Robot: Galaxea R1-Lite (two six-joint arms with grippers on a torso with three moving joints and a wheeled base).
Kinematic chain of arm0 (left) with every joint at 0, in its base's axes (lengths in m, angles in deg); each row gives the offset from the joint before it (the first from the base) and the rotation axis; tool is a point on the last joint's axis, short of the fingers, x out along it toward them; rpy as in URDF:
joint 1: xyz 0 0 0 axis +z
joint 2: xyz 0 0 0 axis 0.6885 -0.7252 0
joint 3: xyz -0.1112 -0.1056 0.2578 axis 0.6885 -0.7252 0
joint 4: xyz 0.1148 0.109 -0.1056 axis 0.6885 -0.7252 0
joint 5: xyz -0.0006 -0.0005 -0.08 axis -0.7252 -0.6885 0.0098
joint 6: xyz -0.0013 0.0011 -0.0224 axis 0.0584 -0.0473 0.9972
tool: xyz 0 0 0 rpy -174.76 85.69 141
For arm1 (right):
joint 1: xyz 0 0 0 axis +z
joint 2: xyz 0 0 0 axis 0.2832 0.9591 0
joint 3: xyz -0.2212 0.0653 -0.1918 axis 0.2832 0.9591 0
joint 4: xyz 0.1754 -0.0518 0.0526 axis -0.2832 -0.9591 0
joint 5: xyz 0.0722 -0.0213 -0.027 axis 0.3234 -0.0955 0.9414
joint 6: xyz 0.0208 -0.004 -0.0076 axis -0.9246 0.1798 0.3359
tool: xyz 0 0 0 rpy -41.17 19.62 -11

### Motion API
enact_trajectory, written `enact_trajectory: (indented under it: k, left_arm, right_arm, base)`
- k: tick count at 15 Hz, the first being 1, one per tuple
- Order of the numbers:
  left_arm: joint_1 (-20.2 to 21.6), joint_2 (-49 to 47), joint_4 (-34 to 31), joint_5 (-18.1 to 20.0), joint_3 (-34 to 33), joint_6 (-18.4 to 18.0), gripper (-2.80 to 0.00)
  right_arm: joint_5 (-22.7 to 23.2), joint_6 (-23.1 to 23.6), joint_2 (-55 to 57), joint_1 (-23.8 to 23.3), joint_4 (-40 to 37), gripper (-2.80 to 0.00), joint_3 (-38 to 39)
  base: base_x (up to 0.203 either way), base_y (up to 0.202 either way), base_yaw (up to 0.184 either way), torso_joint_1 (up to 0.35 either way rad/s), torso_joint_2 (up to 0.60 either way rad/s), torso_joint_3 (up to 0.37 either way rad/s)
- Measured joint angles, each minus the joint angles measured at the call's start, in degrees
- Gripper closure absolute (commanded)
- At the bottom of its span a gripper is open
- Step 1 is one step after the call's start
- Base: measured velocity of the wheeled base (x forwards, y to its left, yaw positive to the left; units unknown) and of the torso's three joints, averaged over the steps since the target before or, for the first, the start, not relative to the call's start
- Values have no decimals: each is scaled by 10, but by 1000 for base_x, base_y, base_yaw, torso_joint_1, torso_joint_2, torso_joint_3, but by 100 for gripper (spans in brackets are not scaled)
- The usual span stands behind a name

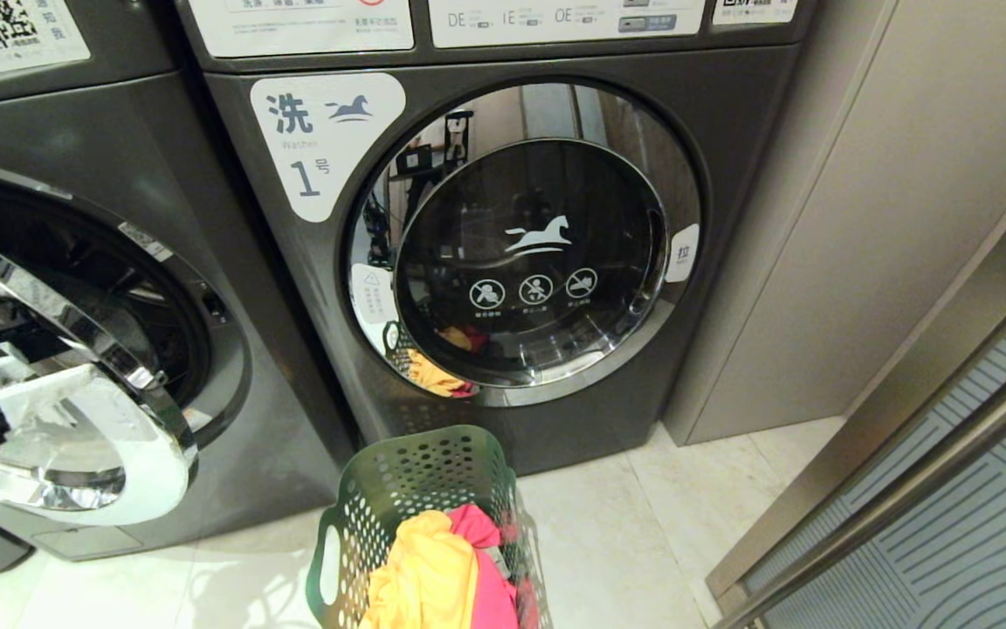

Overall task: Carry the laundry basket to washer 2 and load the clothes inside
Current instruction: Open the lid of the washing machine

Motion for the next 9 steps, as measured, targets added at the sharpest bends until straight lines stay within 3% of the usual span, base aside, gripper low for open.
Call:
enact_trajectory:
  k: [3, 6, 7, 8, 9]
  left_arm:
    - [-4, 120, -120, -83, -16, 5, -280]
    - [-4, 251, -312, -208, -16, 3, -280]
    - [0, 295, -329, -259, -16, 0, -280]
    - [4, 336, -288, -311, -14, -7, -280]
    - [8, 376, -277, -390, 3, -7, -280]
  right_arm:
    - [0, 0, 0, 0, 0, 0, 0]
    - [0, 0, 0, 0, 0, 0, 0]
    - [0, 0, 0, 0, 0, 0, 0]
    - [0, 0, 0, 0, 0, 0, 0]
    - [1, 0, 0, -1, 0, 0, 0]
  base:
    - [0, 0, 0, 0, 0, 0]
    - [0, 0, 0, 0, 0, 0]
    - [0, 0, 0, 0, 0, 0]
    - [0, 0, 0, 0, 0, 0]
    - [0, 0, 0, -3, -37, 7]
